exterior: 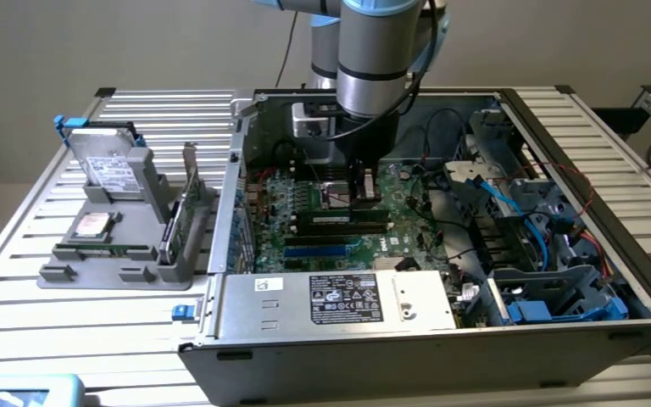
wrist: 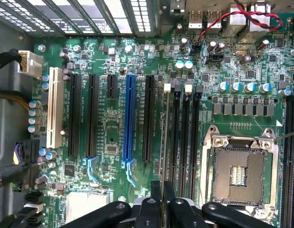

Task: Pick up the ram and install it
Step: 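Insert the ram into the slot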

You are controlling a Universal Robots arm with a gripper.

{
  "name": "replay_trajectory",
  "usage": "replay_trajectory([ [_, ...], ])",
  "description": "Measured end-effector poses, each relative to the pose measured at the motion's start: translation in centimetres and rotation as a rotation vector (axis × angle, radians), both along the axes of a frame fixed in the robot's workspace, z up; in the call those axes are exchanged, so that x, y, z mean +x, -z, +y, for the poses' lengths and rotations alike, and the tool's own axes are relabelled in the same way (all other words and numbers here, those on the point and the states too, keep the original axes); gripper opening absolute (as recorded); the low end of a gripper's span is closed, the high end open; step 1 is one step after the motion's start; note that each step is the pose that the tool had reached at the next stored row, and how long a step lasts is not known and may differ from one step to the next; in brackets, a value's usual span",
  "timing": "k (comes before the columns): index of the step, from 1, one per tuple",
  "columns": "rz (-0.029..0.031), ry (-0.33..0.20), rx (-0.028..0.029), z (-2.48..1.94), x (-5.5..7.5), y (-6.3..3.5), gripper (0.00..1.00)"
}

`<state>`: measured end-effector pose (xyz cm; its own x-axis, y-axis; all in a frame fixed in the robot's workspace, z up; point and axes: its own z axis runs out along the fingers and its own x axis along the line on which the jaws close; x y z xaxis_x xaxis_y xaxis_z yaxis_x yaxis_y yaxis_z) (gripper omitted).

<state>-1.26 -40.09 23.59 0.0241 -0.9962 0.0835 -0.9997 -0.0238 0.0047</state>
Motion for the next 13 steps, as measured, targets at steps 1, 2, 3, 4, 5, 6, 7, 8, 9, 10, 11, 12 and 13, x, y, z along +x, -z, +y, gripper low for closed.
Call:
replay_trajectory([
  [1, 0.0001, 0.000, -0.0001, 0.00, 0.00, 0.01, 0.14],
  [2, 0.0001, 0.000, 0.0000, 0.00, 0.00, 0.03, 0.14],
  [3, 0.0001, -0.001, 0.0001, 0.01, 0.00, 0.03, 0.14],
  [4, 0.0001, -0.002, 0.0005, 0.01, 0.00, 0.04, 0.14],
  [5, 0.0001, -0.004, 0.0014, 0.01, 0.00, 0.05, 0.14],
  [6, 0.0000, -0.006, 0.0023, 0.01, 0.00, 0.07, 0.14],
  [7, 0.0001, -0.008, 0.0029, 0.01, 0.00, 0.08, 0.14],
  [8, 0.0001, -0.009, 0.0036, 0.01, 0.00, 0.09, 0.14],
  [9, 0.0001, -0.010, 0.0040, 0.01, 0.00, 0.10, 0.14],
  [10, 0.0001, -0.010, 0.0042, 0.00, 0.00, 0.11, 0.14],
  [11, 0.0001, -0.011, 0.0044, 0.00, 0.00, 0.13, 0.14],
  [12, 0.0001, -0.011, 0.0044, 0.02, -0.01, 0.16, 0.14],
  [13, 0.0001, -0.011, 0.0045, 0.04, -0.02, 0.18, 0.14],
])
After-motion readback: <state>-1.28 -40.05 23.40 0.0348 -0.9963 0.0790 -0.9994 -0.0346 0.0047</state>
